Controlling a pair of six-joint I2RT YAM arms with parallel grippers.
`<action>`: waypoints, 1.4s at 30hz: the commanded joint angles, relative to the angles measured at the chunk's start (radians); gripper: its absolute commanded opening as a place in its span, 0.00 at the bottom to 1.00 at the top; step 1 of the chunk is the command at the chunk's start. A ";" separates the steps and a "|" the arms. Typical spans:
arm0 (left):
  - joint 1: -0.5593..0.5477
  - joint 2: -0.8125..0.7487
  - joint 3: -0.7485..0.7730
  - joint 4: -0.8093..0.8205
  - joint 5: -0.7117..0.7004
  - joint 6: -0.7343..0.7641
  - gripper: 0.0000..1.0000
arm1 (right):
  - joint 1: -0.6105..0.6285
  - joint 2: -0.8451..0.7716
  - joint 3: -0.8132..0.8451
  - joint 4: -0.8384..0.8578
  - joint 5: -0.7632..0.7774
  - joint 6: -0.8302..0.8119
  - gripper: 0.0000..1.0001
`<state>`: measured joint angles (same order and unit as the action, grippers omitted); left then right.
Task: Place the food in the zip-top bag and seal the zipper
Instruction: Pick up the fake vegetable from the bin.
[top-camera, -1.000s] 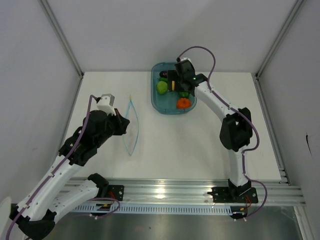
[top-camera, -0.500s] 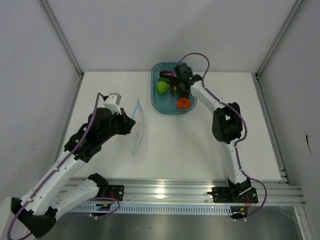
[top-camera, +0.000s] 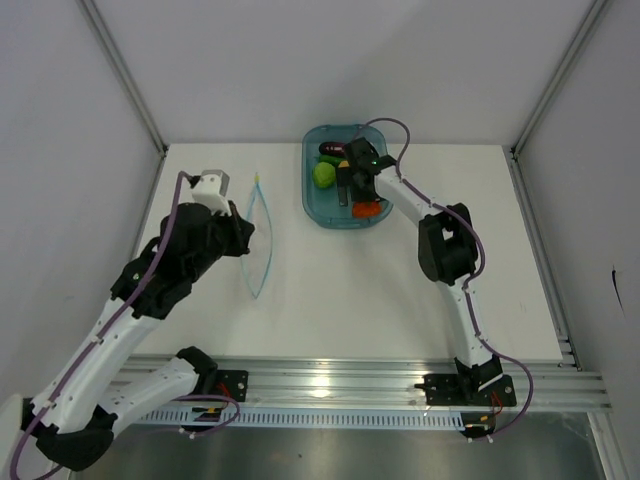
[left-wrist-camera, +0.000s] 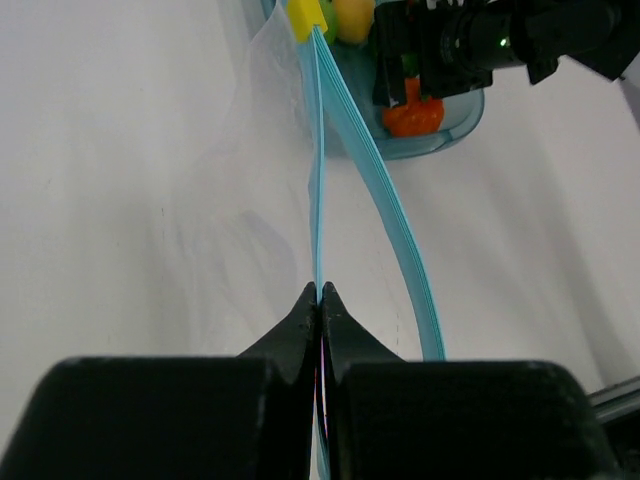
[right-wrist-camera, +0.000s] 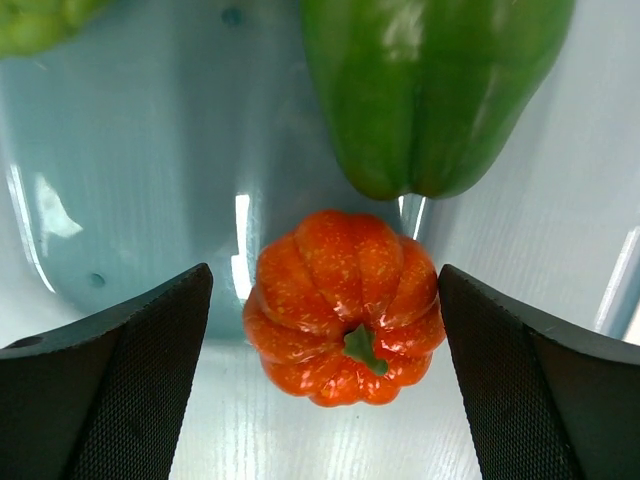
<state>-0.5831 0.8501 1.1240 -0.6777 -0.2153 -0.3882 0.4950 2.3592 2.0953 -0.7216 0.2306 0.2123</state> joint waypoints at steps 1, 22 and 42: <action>-0.003 0.076 0.004 -0.030 0.026 0.032 0.01 | 0.005 0.024 0.032 -0.038 0.010 0.013 0.95; -0.003 0.191 -0.161 0.118 0.289 -0.041 0.00 | 0.008 0.011 0.028 -0.012 -0.028 0.044 0.52; 0.009 0.250 -0.213 0.237 0.456 -0.092 0.01 | 0.004 -0.325 -0.093 0.123 -0.112 0.116 0.09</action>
<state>-0.5812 1.0885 0.8993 -0.4900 0.1833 -0.4568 0.4889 2.1910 2.0323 -0.6617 0.1421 0.3027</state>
